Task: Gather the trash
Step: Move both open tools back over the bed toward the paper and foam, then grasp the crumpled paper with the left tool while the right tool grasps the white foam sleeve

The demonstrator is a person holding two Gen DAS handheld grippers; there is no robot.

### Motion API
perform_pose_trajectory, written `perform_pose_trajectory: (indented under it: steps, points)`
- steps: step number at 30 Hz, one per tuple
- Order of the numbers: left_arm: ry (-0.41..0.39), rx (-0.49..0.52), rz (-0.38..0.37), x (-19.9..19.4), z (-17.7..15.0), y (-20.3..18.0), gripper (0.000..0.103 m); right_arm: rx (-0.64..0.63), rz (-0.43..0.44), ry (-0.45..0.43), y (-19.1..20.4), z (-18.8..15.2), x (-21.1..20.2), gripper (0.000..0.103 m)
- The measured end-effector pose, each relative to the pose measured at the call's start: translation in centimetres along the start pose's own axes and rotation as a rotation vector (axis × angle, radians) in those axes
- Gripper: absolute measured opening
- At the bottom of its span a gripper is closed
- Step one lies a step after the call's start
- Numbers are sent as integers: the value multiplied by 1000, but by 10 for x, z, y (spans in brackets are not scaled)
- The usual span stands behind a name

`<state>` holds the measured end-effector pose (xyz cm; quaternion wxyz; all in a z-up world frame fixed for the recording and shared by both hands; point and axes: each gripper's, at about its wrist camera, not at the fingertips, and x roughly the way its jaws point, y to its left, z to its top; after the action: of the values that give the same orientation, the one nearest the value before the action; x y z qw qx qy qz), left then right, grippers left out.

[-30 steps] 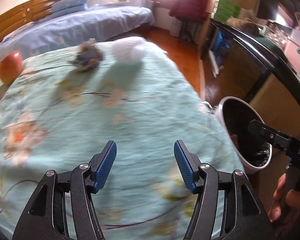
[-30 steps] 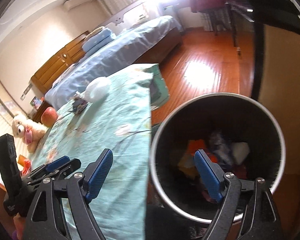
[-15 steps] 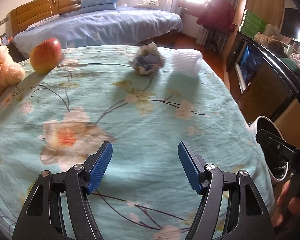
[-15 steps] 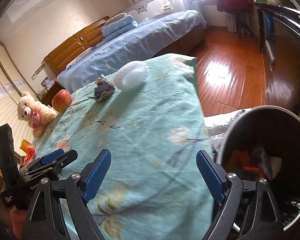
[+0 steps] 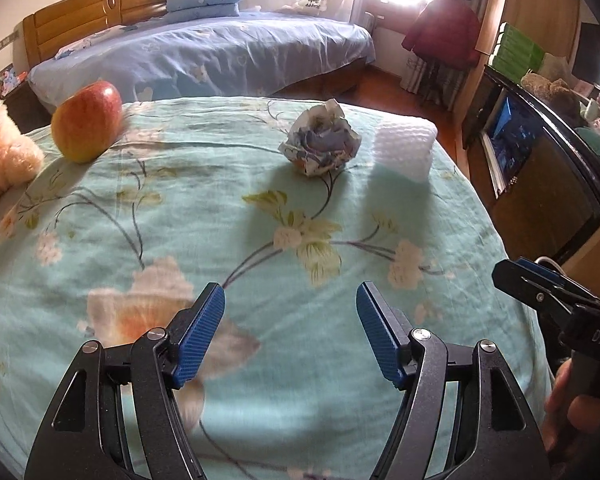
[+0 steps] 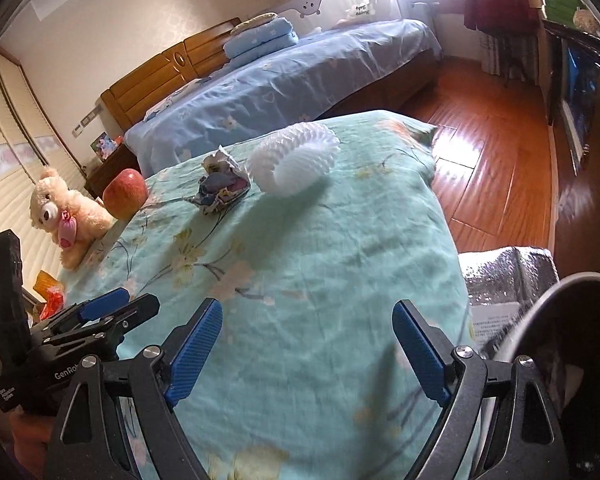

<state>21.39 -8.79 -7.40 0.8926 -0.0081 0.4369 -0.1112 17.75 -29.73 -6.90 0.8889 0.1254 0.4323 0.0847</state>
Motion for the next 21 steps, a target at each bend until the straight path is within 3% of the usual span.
perform_pose_trajectory:
  steps: [16,21]
  points:
    - [-10,11,-38,50,57,12,70,17,51,2,-8,58,53,88]
    - [-11,1,-85,62,71,14,70,32,57,7,-9,73,67,86]
